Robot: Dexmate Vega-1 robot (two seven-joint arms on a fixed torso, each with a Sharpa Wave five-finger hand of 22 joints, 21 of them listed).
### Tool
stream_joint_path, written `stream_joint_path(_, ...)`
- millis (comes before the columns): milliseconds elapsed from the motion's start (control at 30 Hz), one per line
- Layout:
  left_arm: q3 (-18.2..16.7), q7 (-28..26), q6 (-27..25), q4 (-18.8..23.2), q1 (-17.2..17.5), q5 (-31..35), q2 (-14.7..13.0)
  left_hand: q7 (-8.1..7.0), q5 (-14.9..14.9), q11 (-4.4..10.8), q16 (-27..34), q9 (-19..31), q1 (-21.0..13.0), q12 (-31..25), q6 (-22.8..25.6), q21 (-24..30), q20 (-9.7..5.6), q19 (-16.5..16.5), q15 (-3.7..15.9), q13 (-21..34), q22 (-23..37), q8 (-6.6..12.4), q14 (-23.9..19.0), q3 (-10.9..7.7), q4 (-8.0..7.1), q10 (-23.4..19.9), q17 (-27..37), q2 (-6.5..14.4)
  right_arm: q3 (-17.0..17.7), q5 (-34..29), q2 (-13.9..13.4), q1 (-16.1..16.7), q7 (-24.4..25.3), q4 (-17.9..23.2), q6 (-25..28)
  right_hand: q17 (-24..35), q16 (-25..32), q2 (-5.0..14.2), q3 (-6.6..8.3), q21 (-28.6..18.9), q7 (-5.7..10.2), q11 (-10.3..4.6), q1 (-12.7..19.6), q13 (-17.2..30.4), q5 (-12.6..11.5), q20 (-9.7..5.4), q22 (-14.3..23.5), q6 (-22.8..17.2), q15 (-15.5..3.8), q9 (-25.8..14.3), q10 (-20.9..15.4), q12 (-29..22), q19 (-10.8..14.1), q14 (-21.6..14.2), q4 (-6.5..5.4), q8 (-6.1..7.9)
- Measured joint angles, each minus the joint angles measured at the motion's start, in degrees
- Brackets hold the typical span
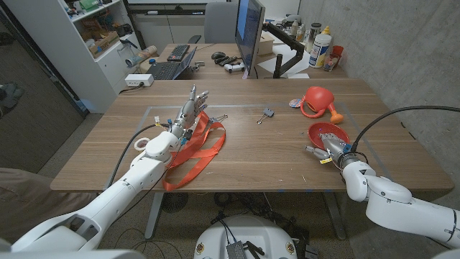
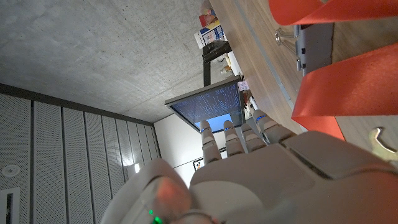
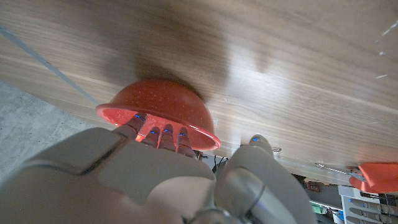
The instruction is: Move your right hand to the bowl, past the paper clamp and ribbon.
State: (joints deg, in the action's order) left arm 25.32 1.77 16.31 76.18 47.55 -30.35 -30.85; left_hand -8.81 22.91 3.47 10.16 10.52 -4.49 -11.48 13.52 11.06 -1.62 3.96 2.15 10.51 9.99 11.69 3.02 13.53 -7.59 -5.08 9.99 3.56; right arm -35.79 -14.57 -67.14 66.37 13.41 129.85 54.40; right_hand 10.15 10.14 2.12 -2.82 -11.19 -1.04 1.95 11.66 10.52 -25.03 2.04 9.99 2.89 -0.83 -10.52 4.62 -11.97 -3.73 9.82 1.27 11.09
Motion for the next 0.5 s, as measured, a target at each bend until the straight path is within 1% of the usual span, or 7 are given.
stream_joint_path(100,0.0,0.2,0.1,-0.1,-0.1,0.0,0.0,0.0,0.0,0.0,0.0,0.0,0.0,0.0,0.0,0.0,0.0,0.0,0.08,0.0,0.0,0.0,0.1,0.0,0.0,0.0,0.0,0.0,0.0,0.0,0.0,0.0,0.0,-0.1,0.0,0.0,0.0,0.0,0.0,0.0,0.0,-0.21,0.0,0.0,0.0,0.0,0.0,0.0,0.0,0.0,-0.2,0.0,0.0,0.0,0.0,0.0)
stream_joint_path(200,0.0,0.4,0.3,-0.1,-0.1,0.0,0.0,0.0,0.0,-0.01,0.0,0.0,0.0,0.0,0.0,0.0,0.0,0.0,0.08,0.0,0.0,0.0,0.1,0.0,0.0,0.0,0.0,0.0,-0.1,0.0,0.0,-0.2,0.0,-0.2,0.0,0.0,0.0,0.0,-0.17,0.0,0.0,-0.21,0.0,0.0,0.0,0.0,0.0,0.0,0.0,0.0,-0.2,0.0,0.0,0.0,0.17,0.0)
stream_joint_path(233,0.2,0.5,0.4,-0.7,-0.5,0.0,0.2,0.0,0.0,-0.02,0.0,0.0,0.0,0.0,0.0,0.0,0.0,0.0,0.08,0.0,0.0,0.0,0.1,0.0,0.0,0.0,0.0,0.0,-0.2,0.2,0.0,-0.2,-0.2,-0.2,0.0,0.0,0.0,0.0,-0.24,0.0,0.0,-0.21,0.0,0.0,0.0,0.0,0.0,0.0,0.0,0.0,-0.2,0.0,0.0,0.0,0.24,0.0)
stream_joint_path(433,0.2,0.7,0.4,-0.9,-0.6,0.1,0.3,0.0,0.0,-0.01,0.0,0.0,0.0,0.0,0.0,0.0,0.0,0.0,0.08,0.0,0.0,0.0,0.1,0.0,0.0,0.0,0.0,0.0,-0.2,0.3,0.1,-0.4,-0.4,-0.6,-0.1,0.0,0.0,0.0,-0.24,0.0,0.0,-0.21,0.0,0.0,0.0,0.0,0.0,0.0,0.0,0.0,-0.2,0.0,0.0,0.0,0.24,0.0)
stream_joint_path(500,0.4,0.7,0.4,-1.3,-0.9,0.1,0.4,0.0,0.0,-0.01,0.0,0.0,0.0,0.0,0.0,0.0,0.0,0.0,0.08,0.0,0.0,0.0,0.1,0.0,0.0,0.0,0.0,0.0,-0.2,0.3,0.1,-0.4,-0.4,-0.8,-0.1,0.0,0.0,0.0,-0.24,0.0,0.0,-0.11,0.0,0.0,-0.4,0.0,0.0,0.0,0.0,0.0,-0.3,0.0,0.0,0.0,0.24,0.0)
